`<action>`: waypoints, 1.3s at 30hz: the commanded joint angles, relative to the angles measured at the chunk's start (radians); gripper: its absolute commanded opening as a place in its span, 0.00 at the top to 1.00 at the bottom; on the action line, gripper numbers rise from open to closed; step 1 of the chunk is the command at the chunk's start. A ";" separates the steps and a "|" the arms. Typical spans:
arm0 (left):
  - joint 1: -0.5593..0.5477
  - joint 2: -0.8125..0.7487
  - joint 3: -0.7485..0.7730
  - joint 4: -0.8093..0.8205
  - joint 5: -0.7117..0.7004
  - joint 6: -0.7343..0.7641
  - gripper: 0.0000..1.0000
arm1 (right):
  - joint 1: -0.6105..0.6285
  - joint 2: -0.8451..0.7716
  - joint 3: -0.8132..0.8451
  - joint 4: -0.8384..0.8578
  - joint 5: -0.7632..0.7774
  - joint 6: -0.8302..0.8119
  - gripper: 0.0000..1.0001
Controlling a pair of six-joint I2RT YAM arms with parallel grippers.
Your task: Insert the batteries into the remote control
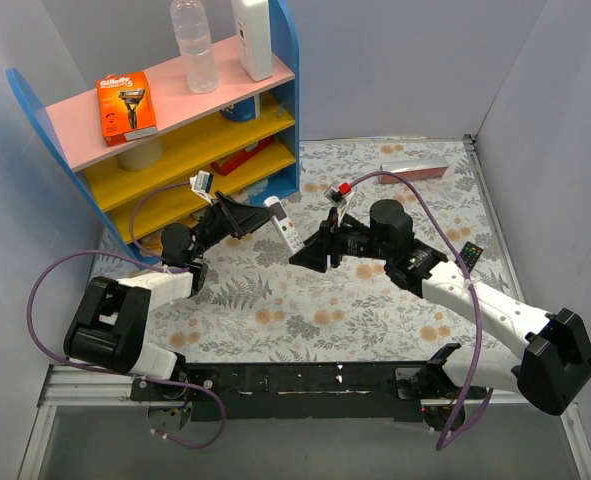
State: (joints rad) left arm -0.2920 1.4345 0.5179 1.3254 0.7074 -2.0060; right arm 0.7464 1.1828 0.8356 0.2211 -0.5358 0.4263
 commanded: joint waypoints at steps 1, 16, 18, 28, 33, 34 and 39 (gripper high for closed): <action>-0.004 0.001 0.022 0.431 0.017 -0.074 0.19 | 0.013 -0.006 0.002 0.155 -0.082 0.025 0.70; -0.006 -0.032 0.025 0.505 0.063 -0.135 0.39 | 0.013 0.017 0.016 0.228 -0.162 0.080 0.70; -0.006 -0.040 0.024 0.506 0.064 -0.137 0.39 | 0.013 0.021 0.016 0.233 -0.167 0.085 0.70; -0.006 -0.085 0.002 0.505 0.079 -0.148 0.62 | 0.013 0.031 0.030 0.244 -0.178 0.100 0.70; -0.006 -0.101 -0.015 0.485 0.070 -0.137 0.74 | 0.013 0.032 0.034 0.238 -0.176 0.104 0.69; -0.006 -0.108 -0.022 0.479 0.067 -0.126 0.79 | 0.013 0.031 0.034 0.230 -0.173 0.103 0.65; -0.006 -0.163 -0.041 0.347 0.055 -0.059 0.90 | 0.013 0.020 0.053 0.163 -0.138 0.063 0.48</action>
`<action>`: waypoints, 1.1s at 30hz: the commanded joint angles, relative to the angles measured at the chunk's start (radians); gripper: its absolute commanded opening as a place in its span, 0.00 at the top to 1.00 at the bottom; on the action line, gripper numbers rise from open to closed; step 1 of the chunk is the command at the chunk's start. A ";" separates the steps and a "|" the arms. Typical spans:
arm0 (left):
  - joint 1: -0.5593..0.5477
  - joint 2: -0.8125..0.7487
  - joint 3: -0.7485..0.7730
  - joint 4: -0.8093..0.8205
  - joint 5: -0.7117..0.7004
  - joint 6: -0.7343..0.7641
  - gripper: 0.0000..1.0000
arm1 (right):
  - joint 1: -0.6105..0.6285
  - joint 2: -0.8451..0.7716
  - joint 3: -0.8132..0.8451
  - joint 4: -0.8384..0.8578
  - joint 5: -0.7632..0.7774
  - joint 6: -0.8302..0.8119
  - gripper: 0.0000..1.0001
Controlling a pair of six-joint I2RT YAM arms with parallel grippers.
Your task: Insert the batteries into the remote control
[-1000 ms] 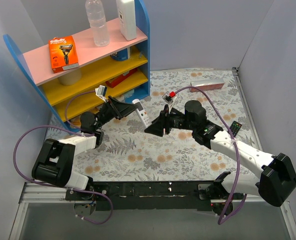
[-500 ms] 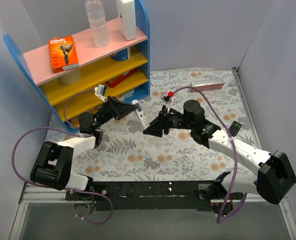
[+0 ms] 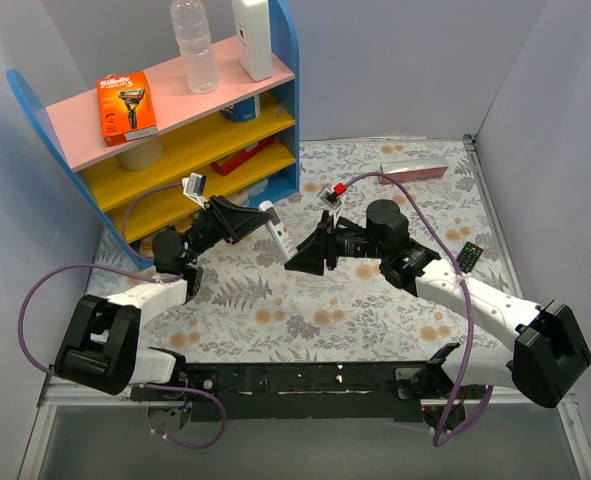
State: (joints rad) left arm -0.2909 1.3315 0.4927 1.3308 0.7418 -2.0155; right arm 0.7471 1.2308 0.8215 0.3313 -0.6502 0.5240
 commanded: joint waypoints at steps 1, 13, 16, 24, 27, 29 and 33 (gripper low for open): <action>-0.007 -0.074 -0.014 0.303 0.022 -0.034 0.92 | 0.012 -0.028 0.080 0.034 -0.019 -0.048 0.43; -0.008 -0.299 0.067 -0.463 -0.136 0.346 1.00 | 0.012 -0.027 0.198 -0.258 0.103 -0.242 0.15; -0.010 -0.324 0.125 -0.692 -0.225 0.420 1.00 | 0.014 -0.042 0.231 -0.310 0.161 -0.301 0.13; -0.025 -0.315 0.262 -1.105 -0.418 0.422 1.00 | 0.072 -0.054 0.268 -0.371 0.381 -0.436 0.09; -0.030 -0.298 0.328 -1.226 -0.473 0.403 1.00 | 0.129 -0.050 0.258 -0.342 0.484 -0.481 0.09; -0.033 -0.293 0.362 -1.266 -0.499 0.394 1.00 | 0.152 -0.039 0.265 -0.310 0.538 -0.510 0.09; -0.034 -0.284 0.397 -1.323 -0.522 0.371 1.00 | 0.207 0.010 0.286 -0.285 0.636 -0.521 0.09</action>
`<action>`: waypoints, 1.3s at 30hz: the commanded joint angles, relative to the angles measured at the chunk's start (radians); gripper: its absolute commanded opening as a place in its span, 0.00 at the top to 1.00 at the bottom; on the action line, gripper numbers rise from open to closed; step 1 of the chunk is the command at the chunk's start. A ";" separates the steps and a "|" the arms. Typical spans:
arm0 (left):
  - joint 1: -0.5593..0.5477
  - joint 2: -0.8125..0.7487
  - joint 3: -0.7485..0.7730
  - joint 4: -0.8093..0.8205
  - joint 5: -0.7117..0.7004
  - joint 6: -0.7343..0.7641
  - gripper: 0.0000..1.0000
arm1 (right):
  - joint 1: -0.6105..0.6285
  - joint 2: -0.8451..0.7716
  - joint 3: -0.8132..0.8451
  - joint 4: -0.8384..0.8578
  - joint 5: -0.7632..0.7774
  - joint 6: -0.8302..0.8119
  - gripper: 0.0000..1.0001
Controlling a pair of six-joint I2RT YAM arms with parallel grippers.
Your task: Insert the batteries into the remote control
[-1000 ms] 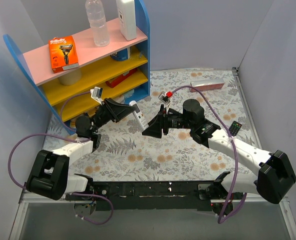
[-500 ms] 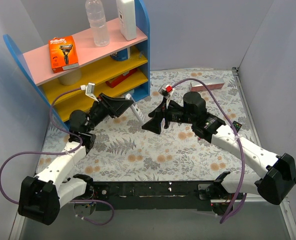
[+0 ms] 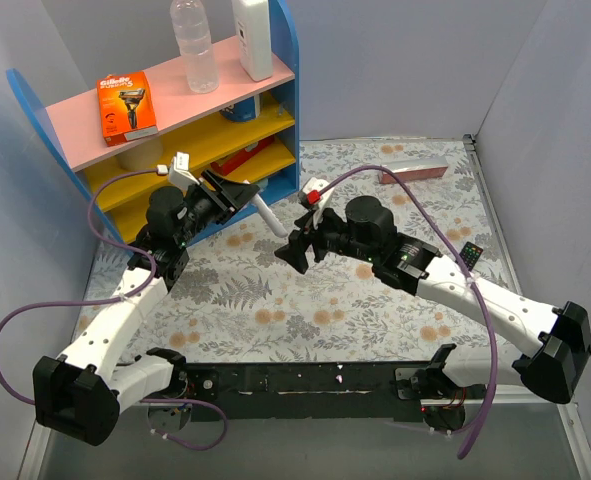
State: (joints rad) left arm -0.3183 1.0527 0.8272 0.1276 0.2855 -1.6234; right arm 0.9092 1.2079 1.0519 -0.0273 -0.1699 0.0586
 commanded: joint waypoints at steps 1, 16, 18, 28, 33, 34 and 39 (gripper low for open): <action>-0.008 0.000 0.069 -0.121 -0.068 -0.026 1.00 | 0.052 0.038 0.054 0.084 0.165 -0.081 0.10; -0.030 -0.013 0.082 -0.192 -0.112 -0.058 1.00 | 0.115 0.145 0.059 0.182 0.371 -0.072 0.26; -0.031 -0.014 0.081 -0.192 -0.114 -0.059 1.00 | 0.123 0.171 0.071 0.178 0.385 -0.066 0.26; -0.041 -0.046 0.059 -0.197 -0.115 -0.067 1.00 | 0.148 0.251 0.126 0.150 0.399 -0.002 0.36; -0.041 -0.063 0.049 -0.200 -0.114 -0.061 1.00 | 0.148 0.239 0.115 0.152 0.399 0.023 0.53; -0.041 -0.066 0.049 -0.200 -0.111 -0.062 1.00 | 0.148 0.237 0.115 0.150 0.399 0.026 0.57; -0.041 -0.085 0.050 -0.197 -0.105 -0.035 0.78 | 0.148 0.210 0.112 0.141 0.377 0.043 0.81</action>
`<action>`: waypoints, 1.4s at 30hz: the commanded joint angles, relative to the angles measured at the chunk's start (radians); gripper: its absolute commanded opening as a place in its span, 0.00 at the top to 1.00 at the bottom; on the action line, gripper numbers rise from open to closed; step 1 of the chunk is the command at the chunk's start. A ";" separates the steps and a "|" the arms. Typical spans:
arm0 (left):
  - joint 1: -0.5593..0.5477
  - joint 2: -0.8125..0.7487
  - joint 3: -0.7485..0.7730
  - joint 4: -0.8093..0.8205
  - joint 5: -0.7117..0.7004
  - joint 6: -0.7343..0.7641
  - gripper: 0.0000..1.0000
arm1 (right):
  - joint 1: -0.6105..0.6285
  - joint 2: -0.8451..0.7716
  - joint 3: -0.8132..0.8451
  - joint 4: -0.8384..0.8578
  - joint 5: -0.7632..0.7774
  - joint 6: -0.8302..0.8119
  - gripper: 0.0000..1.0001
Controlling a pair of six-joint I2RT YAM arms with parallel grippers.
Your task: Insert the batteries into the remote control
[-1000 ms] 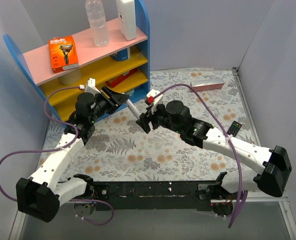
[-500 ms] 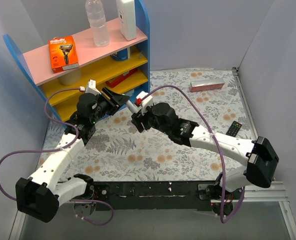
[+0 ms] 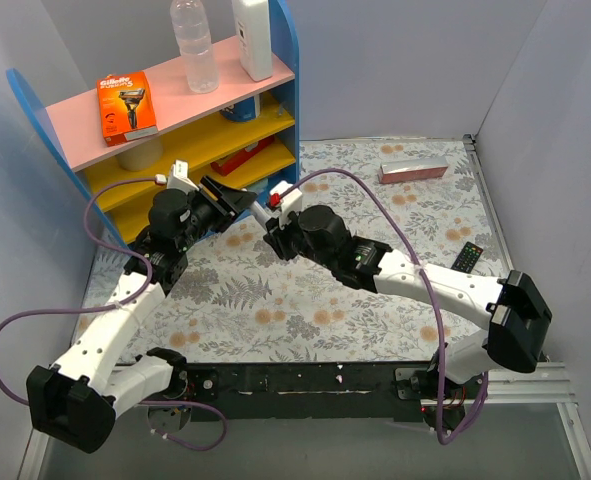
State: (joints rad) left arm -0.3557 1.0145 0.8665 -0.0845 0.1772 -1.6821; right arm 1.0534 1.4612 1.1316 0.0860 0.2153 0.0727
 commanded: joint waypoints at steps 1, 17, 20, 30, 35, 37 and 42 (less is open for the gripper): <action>-0.003 -0.051 0.012 0.019 0.005 0.044 0.66 | 0.003 -0.051 0.031 0.026 -0.023 0.047 0.85; 0.001 -0.283 -0.265 0.541 0.168 0.136 0.06 | -0.145 -0.254 -0.081 0.124 -0.495 0.245 0.99; 0.000 -0.275 -0.293 0.644 0.228 0.133 0.05 | -0.199 -0.292 -0.148 0.218 -0.614 0.341 0.99; 0.000 -0.075 -0.236 0.928 0.456 0.044 0.04 | -0.274 -0.320 -0.236 0.440 -0.824 0.538 0.99; 0.000 -0.028 -0.227 1.023 0.472 -0.002 0.05 | -0.283 -0.300 -0.237 0.480 -0.853 0.578 0.99; -0.002 -0.001 -0.224 1.075 0.485 -0.025 0.07 | -0.285 -0.285 -0.240 0.517 -0.873 0.605 0.99; -0.002 0.045 -0.227 1.184 0.507 -0.111 0.14 | -0.288 -0.262 -0.248 0.561 -0.875 0.651 0.99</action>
State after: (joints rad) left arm -0.3557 1.0428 0.6109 0.9649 0.6518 -1.7203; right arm 0.7723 1.1873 0.8860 0.5289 -0.6331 0.6643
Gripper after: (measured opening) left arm 0.891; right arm 0.348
